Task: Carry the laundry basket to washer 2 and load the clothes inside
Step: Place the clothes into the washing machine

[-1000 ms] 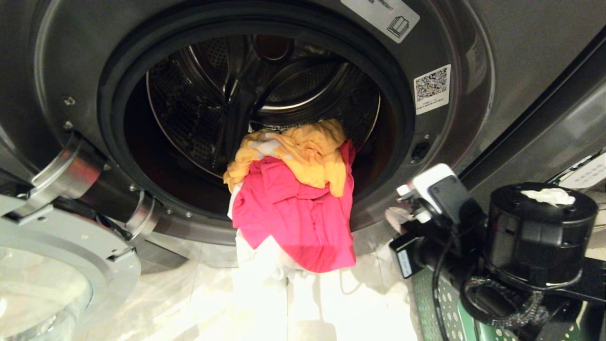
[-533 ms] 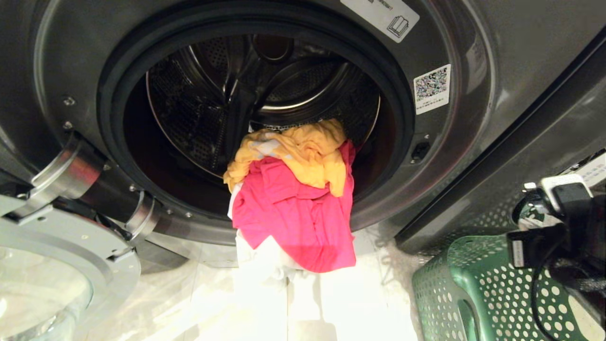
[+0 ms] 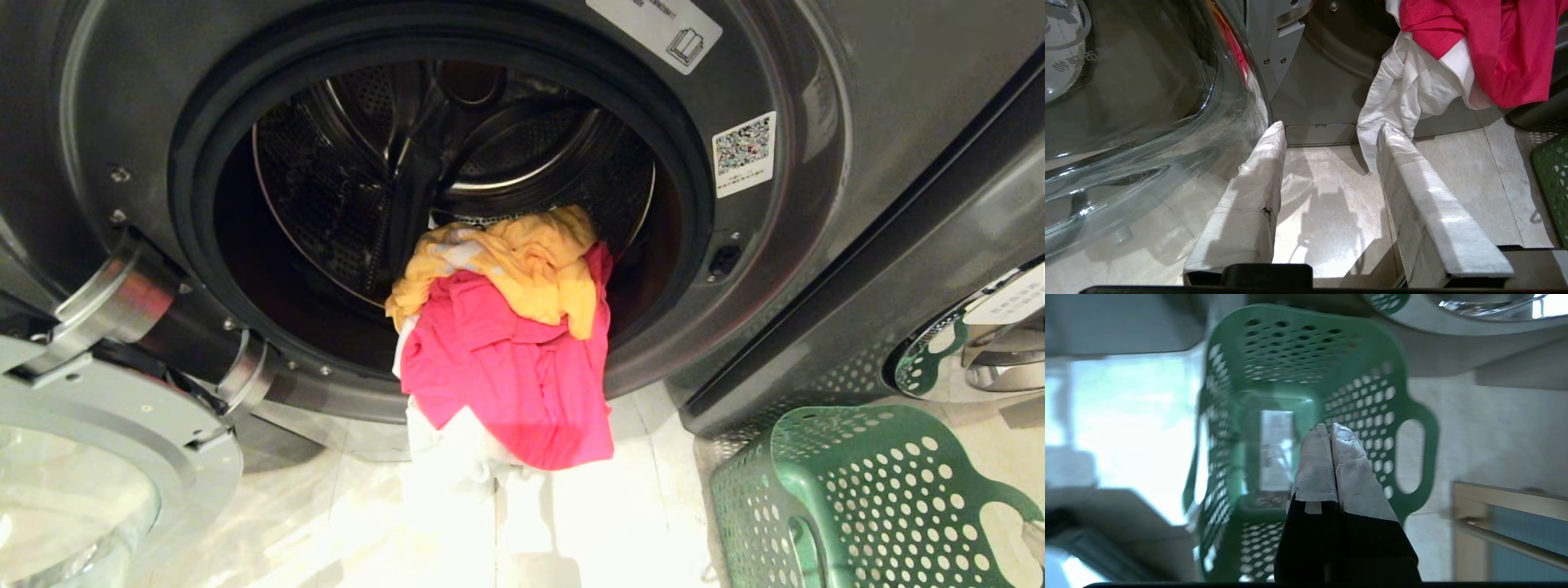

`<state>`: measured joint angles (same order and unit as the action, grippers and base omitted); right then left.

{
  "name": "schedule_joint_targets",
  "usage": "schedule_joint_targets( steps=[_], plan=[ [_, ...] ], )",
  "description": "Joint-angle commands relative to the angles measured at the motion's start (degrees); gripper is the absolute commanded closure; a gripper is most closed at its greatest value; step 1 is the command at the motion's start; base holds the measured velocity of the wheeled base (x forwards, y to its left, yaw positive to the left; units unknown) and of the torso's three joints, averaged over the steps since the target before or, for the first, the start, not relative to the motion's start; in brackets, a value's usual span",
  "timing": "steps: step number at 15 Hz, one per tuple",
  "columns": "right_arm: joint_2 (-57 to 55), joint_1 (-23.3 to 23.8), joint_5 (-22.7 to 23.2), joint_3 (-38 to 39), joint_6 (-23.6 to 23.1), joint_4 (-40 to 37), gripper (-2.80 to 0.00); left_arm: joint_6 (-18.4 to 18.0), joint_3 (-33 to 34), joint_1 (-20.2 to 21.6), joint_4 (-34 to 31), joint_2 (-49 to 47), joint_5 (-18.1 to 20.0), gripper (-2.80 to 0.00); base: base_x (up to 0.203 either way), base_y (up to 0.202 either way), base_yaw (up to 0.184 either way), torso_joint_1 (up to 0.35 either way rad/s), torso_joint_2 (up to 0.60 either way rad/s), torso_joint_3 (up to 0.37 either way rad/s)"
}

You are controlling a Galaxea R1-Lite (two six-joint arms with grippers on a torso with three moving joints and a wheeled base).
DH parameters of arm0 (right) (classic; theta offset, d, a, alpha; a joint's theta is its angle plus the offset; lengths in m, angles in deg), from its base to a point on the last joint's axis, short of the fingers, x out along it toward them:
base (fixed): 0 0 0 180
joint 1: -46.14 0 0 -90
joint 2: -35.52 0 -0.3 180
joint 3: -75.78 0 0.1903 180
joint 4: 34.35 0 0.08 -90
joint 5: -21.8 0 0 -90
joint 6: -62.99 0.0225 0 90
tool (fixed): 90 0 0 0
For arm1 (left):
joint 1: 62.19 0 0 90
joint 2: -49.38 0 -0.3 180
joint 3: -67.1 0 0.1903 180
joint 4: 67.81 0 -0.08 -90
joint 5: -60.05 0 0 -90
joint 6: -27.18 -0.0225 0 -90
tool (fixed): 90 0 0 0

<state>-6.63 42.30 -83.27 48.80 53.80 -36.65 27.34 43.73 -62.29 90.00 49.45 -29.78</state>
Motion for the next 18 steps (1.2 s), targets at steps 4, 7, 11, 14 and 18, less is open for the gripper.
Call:
schedule_joint_targets(
  steps=[4,7,11,14,18],
  plan=[
    [26.75,7.45,11.16,3.25,-1.84,-15.00,0.00,0.11,0.44,0.01,0.05,-0.07,0.00,0.00,0.000,0.000,0.000,0.000,0.00,0.000],
    [26.20,8.60,14.87,4.06,-1.44,-19.17,0.00,0.11,0.44,0.01,0.05,-0.07,0.00,0.00,0.000,0.000,0.000,0.000,0.00,0.000],
    [31.77,3.84,16.92,3.97,-1.61,-20.69,0.00,0.11,0.44,0.01,0.05,-0.07,0.00,0.00,0.000,0.000,0.000,0.000,0.00,0.000],
    [42.14,3.90,16.39,2.07,2.84,-27.88,0.00,0.11,0.44,0.01,0.05,-0.07,0.00,0.00,0.000,0.000,0.000,0.000,0.00,0.000],
    [42.07,3.92,14.31,1.64,7.41,-29.50,0.00,0.11,0.44,0.01,0.05,-0.07,0.00,0.00,0.000,0.000,0.000,0.000,0.00,0.000]
  ],
)
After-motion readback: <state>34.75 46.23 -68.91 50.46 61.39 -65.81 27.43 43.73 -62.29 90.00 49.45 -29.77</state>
